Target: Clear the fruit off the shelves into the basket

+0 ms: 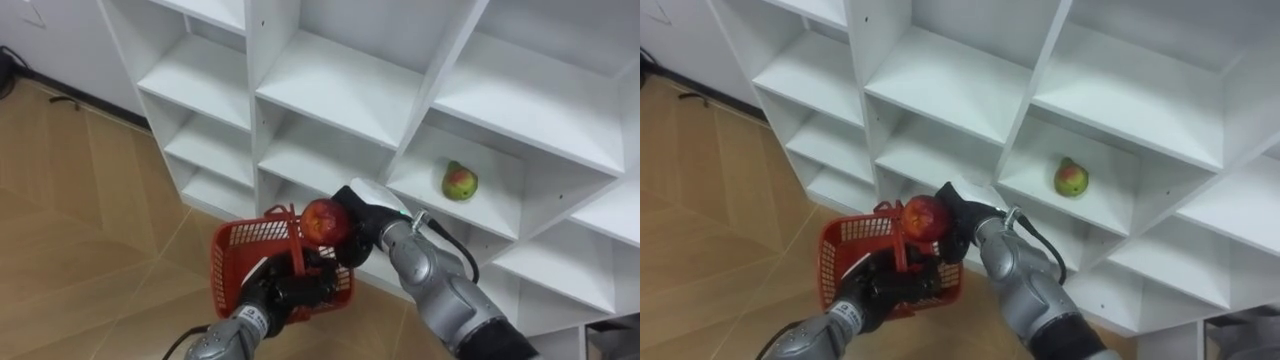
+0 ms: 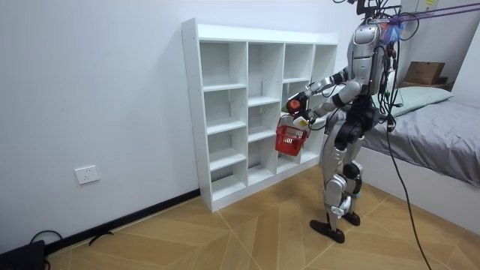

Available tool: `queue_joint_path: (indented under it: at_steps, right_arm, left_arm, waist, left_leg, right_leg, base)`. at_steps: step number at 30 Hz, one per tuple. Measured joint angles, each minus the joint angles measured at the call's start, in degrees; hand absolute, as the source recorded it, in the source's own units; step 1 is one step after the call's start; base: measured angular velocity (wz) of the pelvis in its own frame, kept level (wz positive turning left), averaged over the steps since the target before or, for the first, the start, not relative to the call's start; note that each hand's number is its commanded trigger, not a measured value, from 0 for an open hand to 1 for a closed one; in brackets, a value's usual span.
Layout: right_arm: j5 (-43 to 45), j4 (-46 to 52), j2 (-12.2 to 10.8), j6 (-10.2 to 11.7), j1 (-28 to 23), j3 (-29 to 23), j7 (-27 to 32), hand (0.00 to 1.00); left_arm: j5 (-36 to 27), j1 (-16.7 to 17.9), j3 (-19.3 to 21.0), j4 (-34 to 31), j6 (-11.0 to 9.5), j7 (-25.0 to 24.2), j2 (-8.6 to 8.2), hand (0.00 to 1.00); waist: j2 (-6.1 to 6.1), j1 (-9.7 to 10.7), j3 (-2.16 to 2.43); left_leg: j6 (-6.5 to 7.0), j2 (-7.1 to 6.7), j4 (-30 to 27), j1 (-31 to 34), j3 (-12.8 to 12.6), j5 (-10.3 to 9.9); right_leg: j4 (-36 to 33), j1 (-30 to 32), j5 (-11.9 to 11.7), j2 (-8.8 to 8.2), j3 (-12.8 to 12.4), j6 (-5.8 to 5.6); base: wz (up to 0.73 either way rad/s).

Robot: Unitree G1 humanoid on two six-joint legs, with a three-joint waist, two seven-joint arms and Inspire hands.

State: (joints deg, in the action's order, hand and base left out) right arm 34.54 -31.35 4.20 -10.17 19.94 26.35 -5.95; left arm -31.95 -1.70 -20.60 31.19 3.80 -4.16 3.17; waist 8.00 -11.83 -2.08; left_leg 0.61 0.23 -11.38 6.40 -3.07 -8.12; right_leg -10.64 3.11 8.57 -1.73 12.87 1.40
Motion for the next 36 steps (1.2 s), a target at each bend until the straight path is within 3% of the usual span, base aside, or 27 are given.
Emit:
queue_joint_path:
  at_steps: [6, 13, 18, 27, 36]
  right_arm:
    - [-0.24, -0.89, 0.06, 0.36, 0.14, 0.03, 0.21, 1.0]
    - [-0.17, -5.94, 0.7, 0.86, 1.61, 0.01, 1.5, 1.0]
    - [-0.33, -11.39, 0.72, 2.21, 4.33, -0.01, 1.72, 1.0]
    - [-0.18, -16.32, 0.88, 4.41, 7.76, -0.64, 3.79, 1.0]
    - [0.44, -17.55, 0.87, 4.61, 8.34, -0.72, 3.94, 1.0]
  left_arm:
    - [-0.3, -0.01, -0.11, -0.01, -0.01, 0.01, 0.02, 1.0]
    - [-6.01, -0.11, -0.65, -0.44, -0.12, 0.03, 0.29, 1.0]
    - [-6.22, -0.11, -1.2, -0.8, -0.51, 0.02, 0.33, 1.0]
    - [-6.1, -0.13, -1.51, -2.0, -3.04, -0.48, 0.36, 1.0]
    - [-6.12, -0.14, -1.53, -1.99, -3.85, -1.5, 0.63, 1.0]
  waist:
    - [-0.08, 0.3, -0.05]
    - [-0.25, 0.28, -0.17]
    - [-0.23, 0.18, -0.16]
    - [-0.11, 0.08, -0.14]
    - [0.65, 0.05, -0.4]
  left_leg:
    - [0.0, 0.0, -0.03, 0.04, 0.02, 0.0]
    - [0.01, 0.09, -0.63, 1.14, 0.36, -0.03]
    - [0.02, 0.04, -0.62, 1.29, 0.38, -0.02]
    - [0.02, 0.0, -0.33, 1.36, 0.36, 0.0]
    - [0.04, -0.01, -0.43, 1.34, 0.3, 0.02]
  right_leg:
    - [-0.01, -0.1, 0.0, -0.03, 0.11, 0.0]
    - [-0.02, 0.35, 0.0, -0.17, 1.19, 0.0]
    - [-0.08, 0.65, 0.0, -0.21, 1.2, 0.0]
    - [-0.13, 0.96, 0.01, -0.23, 1.18, -0.02]
    - [-0.11, 0.94, 0.02, -0.29, 1.06, -0.03]
  base:
    - [0.0]
    - [0.05]
    - [0.0]
    - [0.0]
    - [0.0]
